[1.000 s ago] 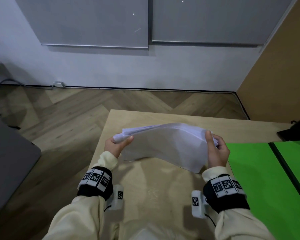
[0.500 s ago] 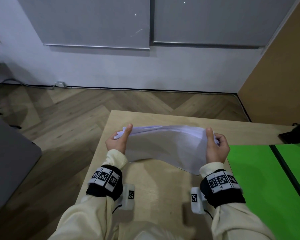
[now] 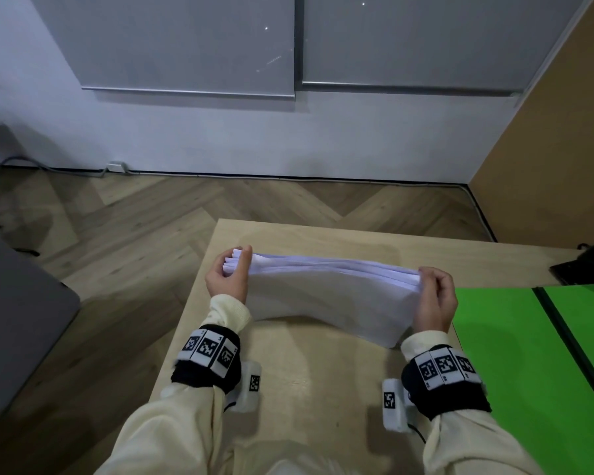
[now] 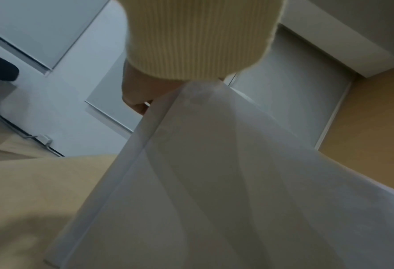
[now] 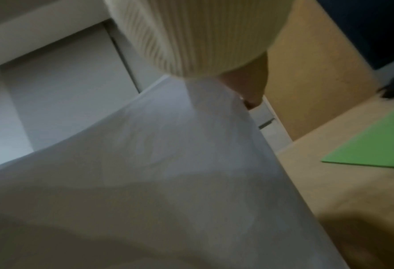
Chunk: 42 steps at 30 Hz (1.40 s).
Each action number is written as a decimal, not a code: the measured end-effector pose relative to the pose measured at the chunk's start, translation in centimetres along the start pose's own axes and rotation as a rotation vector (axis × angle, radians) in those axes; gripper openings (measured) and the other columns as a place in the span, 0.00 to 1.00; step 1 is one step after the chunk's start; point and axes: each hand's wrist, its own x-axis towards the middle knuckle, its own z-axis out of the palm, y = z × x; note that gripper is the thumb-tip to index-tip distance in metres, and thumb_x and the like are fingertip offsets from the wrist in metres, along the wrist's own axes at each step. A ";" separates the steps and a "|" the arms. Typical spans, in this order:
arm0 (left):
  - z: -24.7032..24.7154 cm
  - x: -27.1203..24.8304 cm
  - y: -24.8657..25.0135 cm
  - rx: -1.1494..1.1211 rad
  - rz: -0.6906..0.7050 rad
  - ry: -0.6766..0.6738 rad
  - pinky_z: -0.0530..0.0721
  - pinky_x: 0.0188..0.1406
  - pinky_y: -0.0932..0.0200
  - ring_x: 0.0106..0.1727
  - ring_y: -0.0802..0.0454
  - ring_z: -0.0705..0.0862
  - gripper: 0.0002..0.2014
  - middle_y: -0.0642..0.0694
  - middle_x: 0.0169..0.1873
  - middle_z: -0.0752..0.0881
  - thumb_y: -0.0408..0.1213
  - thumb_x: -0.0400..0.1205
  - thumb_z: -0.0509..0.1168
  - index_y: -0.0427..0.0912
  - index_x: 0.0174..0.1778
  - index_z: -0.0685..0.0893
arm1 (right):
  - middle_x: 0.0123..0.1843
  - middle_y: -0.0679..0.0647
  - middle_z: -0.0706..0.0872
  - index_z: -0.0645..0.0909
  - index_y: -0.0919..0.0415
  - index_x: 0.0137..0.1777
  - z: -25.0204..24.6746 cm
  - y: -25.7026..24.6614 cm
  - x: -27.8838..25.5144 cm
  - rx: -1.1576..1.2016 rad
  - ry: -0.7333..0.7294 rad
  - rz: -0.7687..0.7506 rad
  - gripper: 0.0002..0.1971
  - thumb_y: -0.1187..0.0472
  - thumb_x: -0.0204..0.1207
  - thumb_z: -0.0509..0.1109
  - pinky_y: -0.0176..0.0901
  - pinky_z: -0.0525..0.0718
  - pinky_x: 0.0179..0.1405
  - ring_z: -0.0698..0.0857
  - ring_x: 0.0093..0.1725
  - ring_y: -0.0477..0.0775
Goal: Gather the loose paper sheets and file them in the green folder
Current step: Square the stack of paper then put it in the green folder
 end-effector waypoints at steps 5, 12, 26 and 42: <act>-1.3 1.0 -0.5 0.062 0.023 -0.287 0.77 0.36 0.86 0.33 0.77 0.83 0.20 0.56 0.40 0.84 0.47 0.67 0.75 0.45 0.53 0.84 | 0.53 0.44 0.84 0.75 0.53 0.63 -2.5 2.7 -0.2 -0.003 -0.305 0.246 0.38 0.31 0.57 0.73 0.45 0.81 0.47 0.83 0.49 0.47; -2.3 1.1 -1.5 0.415 0.042 -0.490 0.81 0.30 0.72 0.29 0.69 0.82 0.13 0.48 0.35 0.85 0.29 0.68 0.78 0.35 0.46 0.85 | 0.51 0.64 0.89 0.81 0.73 0.60 -2.6 3.0 -0.5 -0.184 -0.282 0.239 0.17 0.68 0.72 0.73 0.35 0.86 0.41 0.85 0.44 0.51; -2.7 1.6 -2.1 0.332 -0.095 -0.516 0.80 0.33 0.81 0.37 0.63 0.87 0.24 0.44 0.45 0.86 0.16 0.65 0.74 0.30 0.57 0.84 | 0.44 0.48 0.87 0.85 0.45 0.39 -1.4 0.9 -1.2 0.048 -0.175 0.184 0.14 0.44 0.55 0.79 0.53 0.80 0.50 0.83 0.49 0.55; -0.5 0.8 -1.9 0.327 -0.048 -0.524 0.78 0.30 0.80 0.26 0.72 0.82 0.13 0.60 0.24 0.87 0.18 0.69 0.72 0.43 0.33 0.87 | 0.62 0.59 0.84 0.77 0.67 0.65 -2.3 0.9 0.8 -0.288 -0.279 0.261 0.28 0.60 0.65 0.80 0.44 0.76 0.57 0.82 0.56 0.55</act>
